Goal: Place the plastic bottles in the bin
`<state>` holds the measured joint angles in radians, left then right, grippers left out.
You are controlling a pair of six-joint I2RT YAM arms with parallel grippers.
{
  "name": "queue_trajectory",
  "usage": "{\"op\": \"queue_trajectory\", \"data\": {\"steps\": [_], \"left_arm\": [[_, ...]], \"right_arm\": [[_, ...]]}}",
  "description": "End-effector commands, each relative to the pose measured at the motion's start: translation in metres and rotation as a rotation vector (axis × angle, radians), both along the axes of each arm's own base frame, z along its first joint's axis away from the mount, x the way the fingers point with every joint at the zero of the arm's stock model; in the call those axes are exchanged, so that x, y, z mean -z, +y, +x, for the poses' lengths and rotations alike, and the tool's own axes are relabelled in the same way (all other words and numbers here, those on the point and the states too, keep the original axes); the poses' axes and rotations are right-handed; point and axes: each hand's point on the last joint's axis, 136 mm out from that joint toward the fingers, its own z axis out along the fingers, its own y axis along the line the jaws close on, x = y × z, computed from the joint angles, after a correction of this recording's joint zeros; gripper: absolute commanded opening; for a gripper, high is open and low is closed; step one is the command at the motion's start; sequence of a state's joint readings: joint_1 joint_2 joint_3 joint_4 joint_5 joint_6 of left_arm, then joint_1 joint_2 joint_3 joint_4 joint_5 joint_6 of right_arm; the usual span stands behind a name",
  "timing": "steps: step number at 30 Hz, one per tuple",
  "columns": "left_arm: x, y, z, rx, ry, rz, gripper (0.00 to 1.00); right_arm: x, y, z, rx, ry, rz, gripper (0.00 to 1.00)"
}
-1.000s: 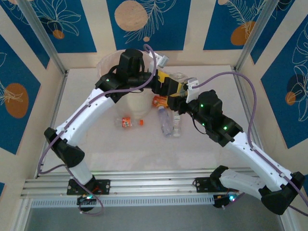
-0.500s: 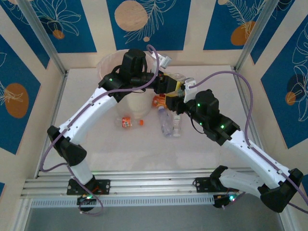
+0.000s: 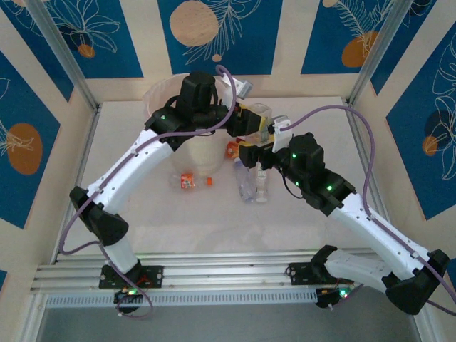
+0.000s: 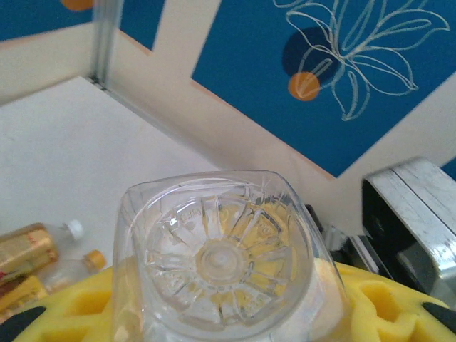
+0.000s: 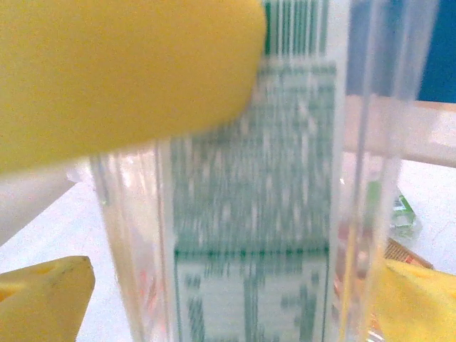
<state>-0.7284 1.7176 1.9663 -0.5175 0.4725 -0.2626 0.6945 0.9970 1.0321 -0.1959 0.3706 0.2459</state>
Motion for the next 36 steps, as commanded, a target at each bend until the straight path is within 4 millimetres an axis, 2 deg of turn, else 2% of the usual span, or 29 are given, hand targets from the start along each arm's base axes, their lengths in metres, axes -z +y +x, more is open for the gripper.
{"op": "queue_trajectory", "data": {"steps": [1,6,11,14,18,22,25,31,36], "left_arm": [[-0.051,0.03,0.006,-0.113,-0.172,-0.022,0.2],[-0.081,0.066,0.026,-0.25,-0.27,-0.029,0.19],[-0.111,0.117,0.047,-0.421,-0.357,-0.036,0.19],[-0.117,0.147,0.06,-0.524,-0.382,-0.015,0.2],[-0.115,0.181,0.078,-0.652,-0.417,0.053,0.21],[-0.1,0.202,0.097,-0.727,-0.406,0.132,0.22],[-0.078,0.212,0.113,-0.761,-0.346,0.191,0.23],[-0.028,0.216,0.139,-0.765,-0.207,0.266,0.25],[0.013,0.218,0.153,-0.756,-0.103,0.332,0.26]], "right_arm": [[-0.025,-0.01,-0.009,0.02,-0.04,0.043,0.99],[-0.024,-0.022,-0.016,0.052,-0.033,0.065,0.99],[-0.017,-0.035,-0.019,0.105,-0.005,0.06,0.99],[-0.013,-0.039,-0.018,0.13,0.014,0.055,0.99],[-0.008,-0.045,-0.016,0.17,0.039,0.05,0.99],[-0.003,-0.051,-0.014,0.214,0.07,0.042,0.99],[0.001,-0.056,-0.012,0.252,0.098,0.034,0.99],[0.012,-0.071,-0.008,0.359,0.173,-0.006,0.99],[0.035,-0.095,-0.009,0.501,0.298,-0.058,0.99]]}}
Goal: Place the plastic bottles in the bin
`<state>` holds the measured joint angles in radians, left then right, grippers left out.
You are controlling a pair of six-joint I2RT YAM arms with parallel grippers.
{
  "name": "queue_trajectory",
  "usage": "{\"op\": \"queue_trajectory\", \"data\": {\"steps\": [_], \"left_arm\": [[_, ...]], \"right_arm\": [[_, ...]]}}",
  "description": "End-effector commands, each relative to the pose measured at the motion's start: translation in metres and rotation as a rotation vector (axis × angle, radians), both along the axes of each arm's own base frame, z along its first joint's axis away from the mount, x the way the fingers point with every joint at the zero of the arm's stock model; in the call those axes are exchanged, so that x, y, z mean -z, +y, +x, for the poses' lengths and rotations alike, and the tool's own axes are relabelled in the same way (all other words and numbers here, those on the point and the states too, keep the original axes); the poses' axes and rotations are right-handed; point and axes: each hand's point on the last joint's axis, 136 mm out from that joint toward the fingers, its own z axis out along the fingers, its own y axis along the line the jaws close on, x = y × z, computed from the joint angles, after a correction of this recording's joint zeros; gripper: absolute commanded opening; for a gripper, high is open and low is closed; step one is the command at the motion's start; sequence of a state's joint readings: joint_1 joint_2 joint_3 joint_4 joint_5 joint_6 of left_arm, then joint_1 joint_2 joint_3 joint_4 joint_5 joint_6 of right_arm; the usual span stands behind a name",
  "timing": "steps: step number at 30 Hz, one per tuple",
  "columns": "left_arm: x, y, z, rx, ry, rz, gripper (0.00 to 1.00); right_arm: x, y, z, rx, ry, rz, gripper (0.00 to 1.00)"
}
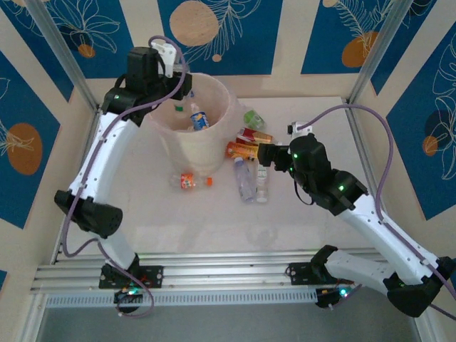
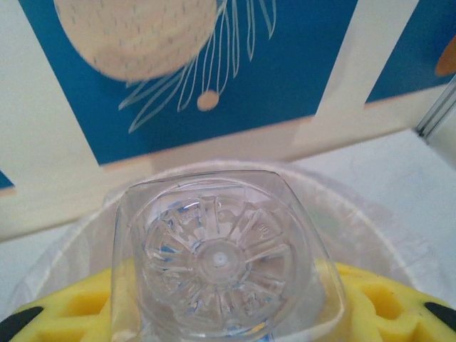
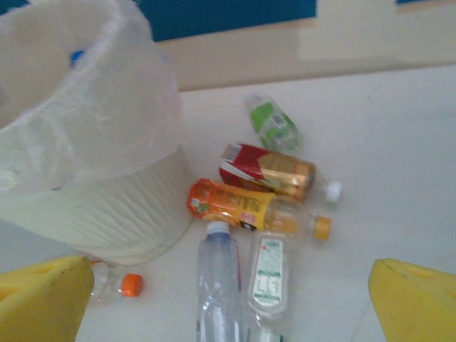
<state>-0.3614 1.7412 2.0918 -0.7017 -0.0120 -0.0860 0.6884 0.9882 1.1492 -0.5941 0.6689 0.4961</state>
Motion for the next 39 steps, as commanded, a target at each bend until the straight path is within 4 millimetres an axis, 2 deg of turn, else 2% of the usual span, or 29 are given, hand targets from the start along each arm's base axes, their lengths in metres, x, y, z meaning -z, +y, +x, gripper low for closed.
{"op": "queue_trajectory", "data": {"steps": [1,7,14,20,25,27,30,39], "left_arm": [[0.016,0.007,0.003,-0.018,0.07,0.0,0.26],[0.059,0.008,0.009,-0.019,0.204,0.031,0.27],[0.09,0.007,0.015,-0.021,0.294,0.032,0.31],[0.107,0.008,0.019,-0.034,0.336,0.044,0.36],[0.104,0.009,0.017,-0.039,0.333,0.039,0.53],[0.1,0.01,0.015,-0.04,0.327,0.035,0.63],[0.092,0.01,0.012,-0.035,0.313,0.024,0.72],[0.051,0.005,-0.01,0.021,0.235,-0.048,0.83]], "right_arm": [[0.014,-0.027,-0.005,0.147,0.096,-0.025,0.99],[0.04,-0.037,-0.009,0.19,0.204,-0.024,0.99],[0.083,-0.05,-0.013,0.266,0.365,-0.008,0.99],[0.132,-0.051,-0.014,0.3,0.537,-0.005,1.0],[0.162,-0.04,-0.011,0.287,0.638,-0.009,0.96],[0.169,-0.035,-0.008,0.278,0.655,-0.004,0.95],[0.18,-0.029,-0.005,0.268,0.683,0.0,0.93],[0.2,-0.021,-0.004,0.252,0.748,-0.008,0.8]]}}
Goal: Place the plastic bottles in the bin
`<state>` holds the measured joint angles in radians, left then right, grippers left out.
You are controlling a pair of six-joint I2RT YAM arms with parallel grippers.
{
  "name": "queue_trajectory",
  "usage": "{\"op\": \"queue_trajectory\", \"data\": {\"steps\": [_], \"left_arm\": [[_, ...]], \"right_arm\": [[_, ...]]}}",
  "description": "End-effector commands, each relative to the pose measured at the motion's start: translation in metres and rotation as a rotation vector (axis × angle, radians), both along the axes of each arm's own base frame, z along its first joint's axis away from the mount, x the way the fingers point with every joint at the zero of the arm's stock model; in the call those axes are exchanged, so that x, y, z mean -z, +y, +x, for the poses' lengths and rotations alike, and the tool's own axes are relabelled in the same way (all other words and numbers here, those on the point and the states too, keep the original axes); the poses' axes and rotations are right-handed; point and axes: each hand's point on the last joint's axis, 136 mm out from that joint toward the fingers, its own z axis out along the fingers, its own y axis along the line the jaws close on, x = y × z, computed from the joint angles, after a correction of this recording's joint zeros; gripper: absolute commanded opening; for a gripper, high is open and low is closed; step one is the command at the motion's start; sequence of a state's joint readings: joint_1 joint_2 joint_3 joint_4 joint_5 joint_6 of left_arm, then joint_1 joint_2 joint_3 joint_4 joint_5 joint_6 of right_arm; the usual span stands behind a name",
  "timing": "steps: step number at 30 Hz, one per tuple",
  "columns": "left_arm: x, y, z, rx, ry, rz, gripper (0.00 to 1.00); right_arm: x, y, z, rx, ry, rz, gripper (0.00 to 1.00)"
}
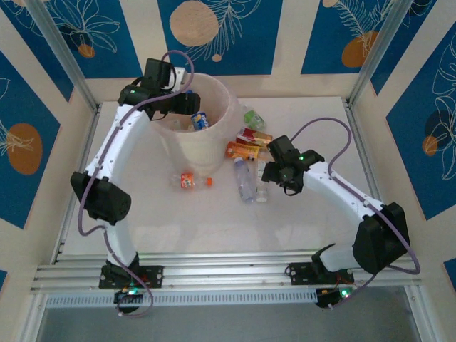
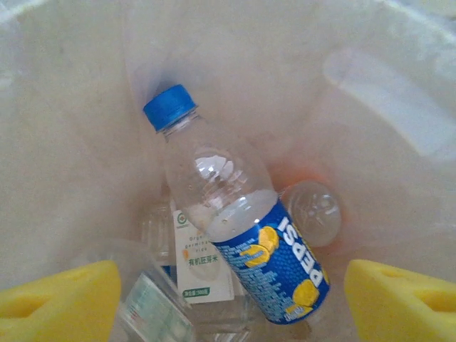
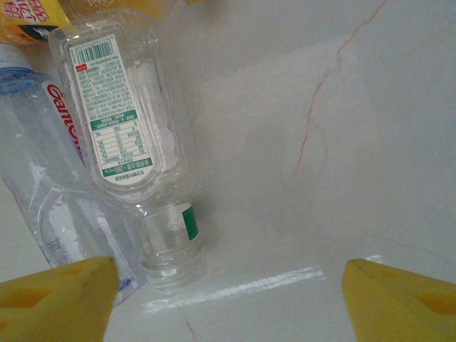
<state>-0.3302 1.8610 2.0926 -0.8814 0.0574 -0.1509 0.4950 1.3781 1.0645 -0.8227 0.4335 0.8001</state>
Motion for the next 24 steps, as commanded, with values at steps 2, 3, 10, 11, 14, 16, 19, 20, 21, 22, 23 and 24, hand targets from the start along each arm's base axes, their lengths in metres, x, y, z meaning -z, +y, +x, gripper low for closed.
{"op": "queue_trajectory", "data": {"steps": [2,3,10,11,14,16,19,20,21,22,23,24], "left_arm": [[-0.052,0.002,-0.023,0.035,-0.101,-0.093,0.85],[-0.058,0.001,-0.027,0.041,-0.116,-0.109,0.86],[-0.095,-0.006,-0.059,0.094,-0.202,-0.24,0.99],[-0.099,-0.007,-0.063,0.1,-0.209,-0.258,1.0],[-0.106,-0.009,-0.075,0.117,-0.22,-0.307,1.0],[-0.109,-0.01,-0.081,0.121,-0.226,-0.335,1.0],[-0.111,-0.01,-0.088,0.121,-0.232,-0.37,1.0],[-0.11,-0.01,-0.089,0.12,-0.23,-0.377,0.99],[-0.11,-0.01,-0.09,0.118,-0.23,-0.382,0.99],[-0.11,-0.01,-0.091,0.115,-0.231,-0.385,0.99],[-0.109,-0.01,-0.091,0.115,-0.228,-0.385,1.0],[-0.109,-0.009,-0.092,0.114,-0.227,-0.385,1.0]], "right_arm": [[0.012,0.004,-0.005,0.001,0.04,0.026,0.78],[0.014,0.005,-0.006,-0.001,0.045,0.029,0.77],[0.031,0.012,-0.009,-0.032,0.075,0.056,0.75],[0.034,0.014,-0.01,-0.038,0.078,0.059,0.75],[0.041,0.02,-0.008,-0.058,0.089,0.061,0.74],[0.048,0.023,-0.007,-0.07,0.099,0.053,0.74],[0.057,0.029,-0.005,-0.085,0.12,0.042,0.74],[0.06,0.031,-0.004,-0.088,0.124,0.04,0.74],[0.062,0.033,-0.002,-0.091,0.131,0.038,0.74],[0.066,0.034,-0.002,-0.096,0.141,0.032,0.73],[0.067,0.036,-0.001,-0.101,0.144,0.028,0.72],[0.07,0.038,0.0,-0.106,0.15,0.022,0.72]]}}
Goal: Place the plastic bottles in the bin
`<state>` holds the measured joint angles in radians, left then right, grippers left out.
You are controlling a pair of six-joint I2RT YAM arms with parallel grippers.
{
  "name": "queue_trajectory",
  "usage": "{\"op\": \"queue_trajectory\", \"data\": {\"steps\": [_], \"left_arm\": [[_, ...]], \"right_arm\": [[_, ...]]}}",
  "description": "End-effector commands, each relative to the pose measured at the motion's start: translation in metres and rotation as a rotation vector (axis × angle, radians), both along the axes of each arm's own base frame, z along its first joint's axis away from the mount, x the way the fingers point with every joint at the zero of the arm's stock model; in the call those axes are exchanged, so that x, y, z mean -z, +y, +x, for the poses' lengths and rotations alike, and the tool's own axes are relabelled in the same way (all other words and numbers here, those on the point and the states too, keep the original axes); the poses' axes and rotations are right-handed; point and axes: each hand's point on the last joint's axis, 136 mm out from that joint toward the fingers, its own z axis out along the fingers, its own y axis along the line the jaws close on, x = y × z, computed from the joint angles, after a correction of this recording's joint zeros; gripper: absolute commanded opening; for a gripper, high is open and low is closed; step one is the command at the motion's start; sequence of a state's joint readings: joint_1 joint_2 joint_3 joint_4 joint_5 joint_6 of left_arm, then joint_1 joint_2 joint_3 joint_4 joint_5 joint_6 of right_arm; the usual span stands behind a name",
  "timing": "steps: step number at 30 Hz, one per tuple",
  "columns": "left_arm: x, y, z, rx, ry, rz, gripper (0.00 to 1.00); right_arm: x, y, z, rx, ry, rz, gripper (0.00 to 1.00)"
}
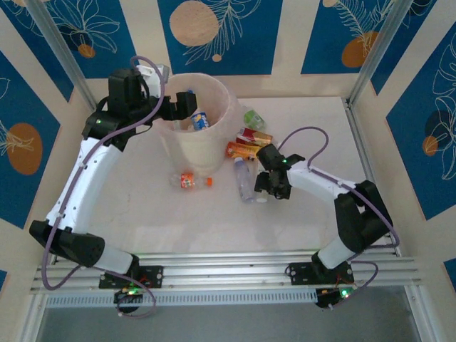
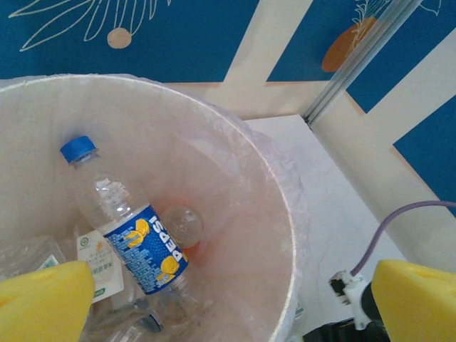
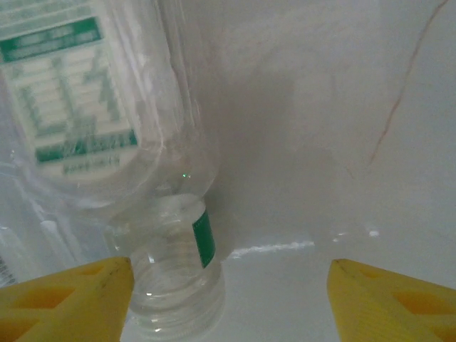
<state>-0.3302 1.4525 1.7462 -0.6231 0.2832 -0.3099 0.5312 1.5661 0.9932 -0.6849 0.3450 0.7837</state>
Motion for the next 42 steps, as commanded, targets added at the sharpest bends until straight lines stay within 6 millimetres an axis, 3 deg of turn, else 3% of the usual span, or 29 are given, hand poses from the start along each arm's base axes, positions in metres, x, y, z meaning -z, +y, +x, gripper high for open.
{"op": "queue_trajectory", "data": {"steps": [1,17,26,35,42], "left_arm": [[-0.017,0.001,-0.005,0.009,-0.036,-0.053,1.0],[-0.011,-0.001,-0.001,0.012,-0.027,-0.049,0.99],[-0.008,0.0,0.0,0.008,-0.018,-0.039,1.0],[-0.01,0.0,0.0,0.004,-0.024,-0.043,1.0],[-0.012,-0.001,-0.002,0.016,-0.025,-0.05,1.0]], "right_arm": [[0.002,0.013,0.006,-0.034,0.005,0.01,0.72],[0.025,0.02,0.007,-0.051,0.047,-0.017,0.71],[0.034,0.024,0.008,-0.062,0.062,-0.018,0.58],[0.009,0.017,0.007,-0.072,-0.001,-0.073,0.38],[-0.036,0.014,0.006,-0.091,-0.121,-0.092,0.27]]}}
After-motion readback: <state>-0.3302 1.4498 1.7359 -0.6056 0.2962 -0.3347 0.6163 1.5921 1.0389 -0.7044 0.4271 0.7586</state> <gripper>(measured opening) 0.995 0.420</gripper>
